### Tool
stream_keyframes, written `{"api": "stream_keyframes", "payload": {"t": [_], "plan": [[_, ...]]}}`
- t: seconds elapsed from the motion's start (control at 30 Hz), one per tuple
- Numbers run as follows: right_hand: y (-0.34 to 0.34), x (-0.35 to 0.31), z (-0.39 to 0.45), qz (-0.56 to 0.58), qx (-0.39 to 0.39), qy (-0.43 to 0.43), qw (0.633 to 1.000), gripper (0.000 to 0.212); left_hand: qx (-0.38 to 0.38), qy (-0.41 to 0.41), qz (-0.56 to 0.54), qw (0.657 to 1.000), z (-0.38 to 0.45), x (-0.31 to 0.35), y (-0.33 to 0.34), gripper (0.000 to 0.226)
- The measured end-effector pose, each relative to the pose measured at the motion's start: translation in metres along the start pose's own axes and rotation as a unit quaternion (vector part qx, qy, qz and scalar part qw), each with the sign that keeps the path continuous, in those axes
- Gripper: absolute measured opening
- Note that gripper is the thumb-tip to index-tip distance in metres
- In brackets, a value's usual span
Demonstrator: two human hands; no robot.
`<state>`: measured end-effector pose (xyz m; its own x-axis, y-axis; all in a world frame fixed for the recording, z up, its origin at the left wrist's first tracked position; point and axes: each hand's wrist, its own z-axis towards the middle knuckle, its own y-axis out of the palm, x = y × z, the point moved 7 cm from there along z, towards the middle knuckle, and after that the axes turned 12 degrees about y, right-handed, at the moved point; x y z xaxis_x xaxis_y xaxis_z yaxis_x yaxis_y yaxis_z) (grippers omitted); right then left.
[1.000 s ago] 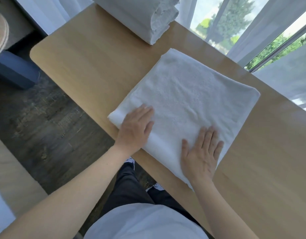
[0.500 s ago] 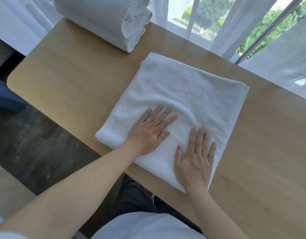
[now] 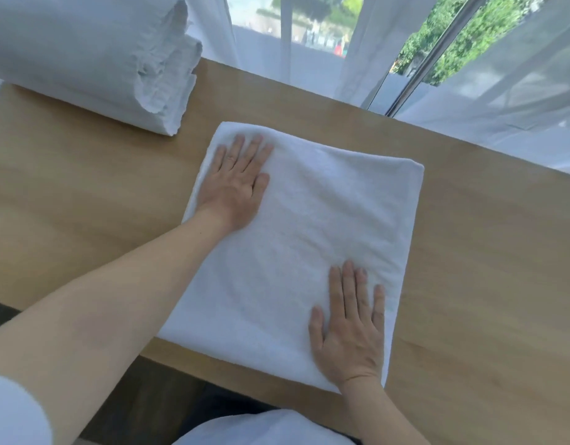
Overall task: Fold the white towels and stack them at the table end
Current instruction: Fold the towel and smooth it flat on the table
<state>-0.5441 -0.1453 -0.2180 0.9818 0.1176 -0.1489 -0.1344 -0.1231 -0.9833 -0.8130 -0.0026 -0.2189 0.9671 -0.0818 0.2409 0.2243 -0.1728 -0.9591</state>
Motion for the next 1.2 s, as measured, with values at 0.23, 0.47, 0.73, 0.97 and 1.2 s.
{"api": "stream_keyframes", "payload": {"t": [0.23,0.47,0.73,0.97,1.2], "plan": [[-0.001,0.0,0.002,0.018,0.005,-0.003,1.0,0.073,-0.002,-0.019,0.009,1.0,0.039,-0.002,-0.011,0.057],[-0.003,-0.001,0.002,0.022,0.005,0.003,1.0,0.073,-0.031,0.353,-0.03,0.935,-0.011,0.164,0.02,0.053],[-0.003,0.002,0.002,0.036,0.014,0.007,0.999,0.07,-0.069,0.324,0.017,0.943,0.045,0.177,0.034,0.054],[-0.002,0.0,0.003,0.024,-0.008,0.01,1.0,0.072,-0.073,0.225,-0.008,0.972,0.111,0.181,0.03,0.056],[-0.002,0.002,0.003,0.022,-0.005,0.008,1.0,0.072,-0.041,0.237,-0.046,0.97,0.115,0.186,0.016,0.056]]}}
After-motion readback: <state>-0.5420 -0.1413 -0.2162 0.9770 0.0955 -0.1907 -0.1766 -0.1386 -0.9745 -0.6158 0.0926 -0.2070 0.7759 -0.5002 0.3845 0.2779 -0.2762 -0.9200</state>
